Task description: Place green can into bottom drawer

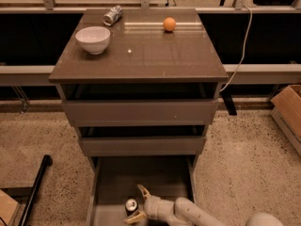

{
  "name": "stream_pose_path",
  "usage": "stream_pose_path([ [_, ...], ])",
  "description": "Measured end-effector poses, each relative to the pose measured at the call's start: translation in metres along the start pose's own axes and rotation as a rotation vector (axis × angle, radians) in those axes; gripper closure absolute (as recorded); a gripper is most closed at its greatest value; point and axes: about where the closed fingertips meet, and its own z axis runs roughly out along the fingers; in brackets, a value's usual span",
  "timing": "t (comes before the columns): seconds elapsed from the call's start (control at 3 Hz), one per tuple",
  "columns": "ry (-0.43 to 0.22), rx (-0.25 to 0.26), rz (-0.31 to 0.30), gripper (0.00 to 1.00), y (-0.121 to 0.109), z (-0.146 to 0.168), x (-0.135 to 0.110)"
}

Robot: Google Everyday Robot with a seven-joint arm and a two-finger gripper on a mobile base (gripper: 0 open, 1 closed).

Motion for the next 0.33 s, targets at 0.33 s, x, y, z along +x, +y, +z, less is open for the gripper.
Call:
stream_pose_path([
  [0.33,0.000,0.000,0.000,0.00,0.0000,0.0000,0.0000],
])
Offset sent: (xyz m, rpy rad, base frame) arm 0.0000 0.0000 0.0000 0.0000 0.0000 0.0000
